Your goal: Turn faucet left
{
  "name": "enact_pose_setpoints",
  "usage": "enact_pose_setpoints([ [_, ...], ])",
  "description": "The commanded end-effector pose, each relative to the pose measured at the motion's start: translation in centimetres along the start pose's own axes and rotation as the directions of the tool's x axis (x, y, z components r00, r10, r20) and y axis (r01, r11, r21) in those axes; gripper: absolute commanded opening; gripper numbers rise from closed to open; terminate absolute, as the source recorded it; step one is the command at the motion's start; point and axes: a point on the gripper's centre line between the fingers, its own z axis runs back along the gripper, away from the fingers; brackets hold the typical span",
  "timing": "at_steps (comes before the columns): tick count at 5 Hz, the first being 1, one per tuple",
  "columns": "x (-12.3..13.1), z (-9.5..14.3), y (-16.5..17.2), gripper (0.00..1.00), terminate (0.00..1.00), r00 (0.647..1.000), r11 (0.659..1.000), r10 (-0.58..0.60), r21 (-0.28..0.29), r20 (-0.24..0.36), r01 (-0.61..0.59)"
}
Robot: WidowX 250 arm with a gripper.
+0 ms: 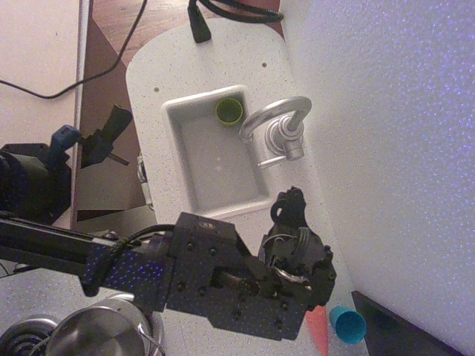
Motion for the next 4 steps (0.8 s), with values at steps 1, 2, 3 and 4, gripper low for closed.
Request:
enact_pose_setpoints([
  [1, 0.0, 0.0, 0.0, 1.00, 0.00, 1.000, 1.000, 0.000, 0.000, 0.000, 0.000],
  [2, -0.7, 0.1, 0.7, 1.00, 0.00, 1.000, 1.000, 0.023, 0.016, -0.014, -0.023],
  [3, -2.4, 0.5, 0.7, 1.00, 0.00, 0.998, 0.998, 0.051, 0.022, -0.029, -0.050],
  [4, -3.6, 0.1, 0.6, 1.00, 0.00, 0.997, 0.998, 0.056, 0.028, -0.057, -0.054],
])
